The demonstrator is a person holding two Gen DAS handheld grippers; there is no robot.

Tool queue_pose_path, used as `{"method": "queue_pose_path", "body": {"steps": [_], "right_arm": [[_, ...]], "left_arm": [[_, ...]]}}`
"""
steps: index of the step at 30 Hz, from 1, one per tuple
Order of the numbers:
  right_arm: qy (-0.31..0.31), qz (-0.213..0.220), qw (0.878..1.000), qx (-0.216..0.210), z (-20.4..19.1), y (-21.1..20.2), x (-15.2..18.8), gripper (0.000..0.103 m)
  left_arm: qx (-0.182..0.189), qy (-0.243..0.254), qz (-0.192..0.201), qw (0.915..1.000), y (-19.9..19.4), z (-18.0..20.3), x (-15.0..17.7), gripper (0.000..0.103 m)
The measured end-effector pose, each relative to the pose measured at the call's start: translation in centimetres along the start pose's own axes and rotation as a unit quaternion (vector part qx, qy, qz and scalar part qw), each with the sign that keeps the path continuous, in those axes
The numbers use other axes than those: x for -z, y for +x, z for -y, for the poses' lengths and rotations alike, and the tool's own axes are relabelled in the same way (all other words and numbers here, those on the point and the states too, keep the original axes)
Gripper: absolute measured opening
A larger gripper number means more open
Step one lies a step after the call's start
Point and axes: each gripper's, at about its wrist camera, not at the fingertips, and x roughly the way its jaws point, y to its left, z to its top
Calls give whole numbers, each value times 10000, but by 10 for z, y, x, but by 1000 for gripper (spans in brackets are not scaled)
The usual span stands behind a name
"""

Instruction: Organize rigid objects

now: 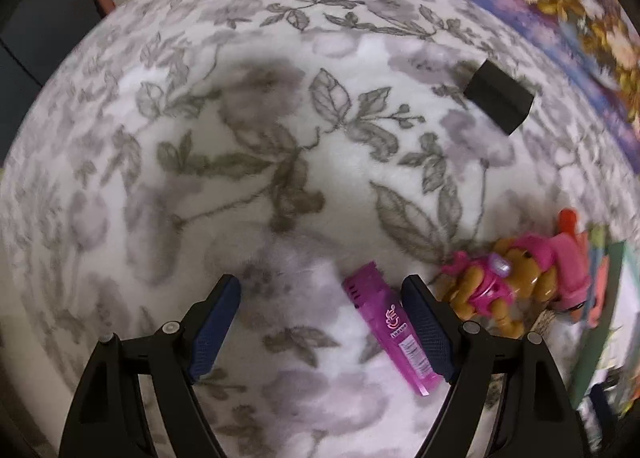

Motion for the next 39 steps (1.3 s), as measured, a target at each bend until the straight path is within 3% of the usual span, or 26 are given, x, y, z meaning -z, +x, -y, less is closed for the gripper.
{"method": "queue_pose_path", "body": {"steps": [7, 9, 12, 24, 30, 39], "right_arm": [[47, -1, 10000, -11, 1, 0, 0, 103], [52, -1, 10000, -20, 1, 0, 0, 103], [16, 0, 10000, -24, -1, 0, -1, 103], [-83, -28, 10000, 8, -3, 2, 1, 103], [-68, -52, 10000, 2, -2, 3, 0, 103], [-65, -54, 10000, 6, -1, 3, 0, 103]], "left_arm": [[-455, 29, -213, 9987, -8, -30, 5, 83], [-283, -49, -218, 9993, -13, -41, 11, 83], [260, -229, -205, 9992, -26, -53, 14, 83], [616, 213, -232, 9976, -37, -11, 23, 84], [512, 459, -267, 9973, -32, 0, 20, 84], [446, 282, -347, 9980, -4, 10, 13, 84]]}}
